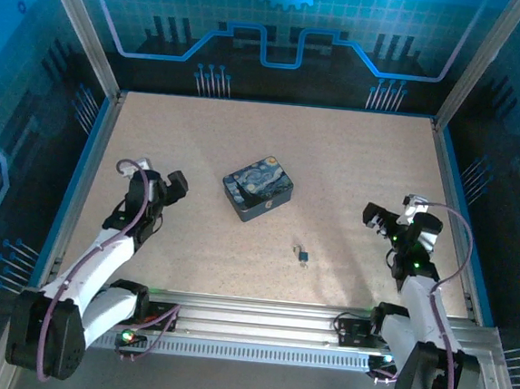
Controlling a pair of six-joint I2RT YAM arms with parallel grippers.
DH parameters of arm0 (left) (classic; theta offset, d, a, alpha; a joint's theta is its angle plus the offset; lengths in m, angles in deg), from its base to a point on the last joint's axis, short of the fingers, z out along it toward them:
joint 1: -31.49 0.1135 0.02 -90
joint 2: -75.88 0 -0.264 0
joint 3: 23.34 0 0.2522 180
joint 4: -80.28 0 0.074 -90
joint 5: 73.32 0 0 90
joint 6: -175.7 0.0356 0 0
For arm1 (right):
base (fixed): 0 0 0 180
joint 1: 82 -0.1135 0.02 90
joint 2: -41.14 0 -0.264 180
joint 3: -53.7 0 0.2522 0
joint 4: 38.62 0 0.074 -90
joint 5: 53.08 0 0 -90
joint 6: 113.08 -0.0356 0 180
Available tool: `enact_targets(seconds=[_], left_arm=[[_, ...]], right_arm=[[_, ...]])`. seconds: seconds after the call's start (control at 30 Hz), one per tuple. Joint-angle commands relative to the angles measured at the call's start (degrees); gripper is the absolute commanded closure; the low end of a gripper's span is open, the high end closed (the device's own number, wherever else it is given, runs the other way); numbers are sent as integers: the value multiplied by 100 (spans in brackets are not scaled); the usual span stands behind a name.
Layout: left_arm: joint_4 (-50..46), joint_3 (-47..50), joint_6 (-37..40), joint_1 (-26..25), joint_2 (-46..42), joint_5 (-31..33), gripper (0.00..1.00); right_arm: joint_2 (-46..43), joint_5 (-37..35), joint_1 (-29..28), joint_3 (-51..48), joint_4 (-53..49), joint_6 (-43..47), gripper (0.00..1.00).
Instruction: Unlock the padlock with the key
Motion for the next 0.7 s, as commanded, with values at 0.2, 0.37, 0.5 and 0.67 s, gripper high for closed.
enact_targets(seconds=[0.2, 0.37, 0.5, 0.67], left_arm=[[994, 347, 761, 89, 40, 264, 1], [1234, 165, 1459, 99, 404, 254, 1], [1704, 226, 1798, 106, 712, 354, 1], [2557, 448, 1953, 108, 1234, 180, 1]], right_arm=[[1086, -477, -693, -188, 2022, 487, 0], [1774, -595, -1121, -158, 2860, 920, 0], [2060, -649, -1405, -9, 3067, 1518, 0], [2430, -625, -1470, 15, 3507, 1853, 0]])
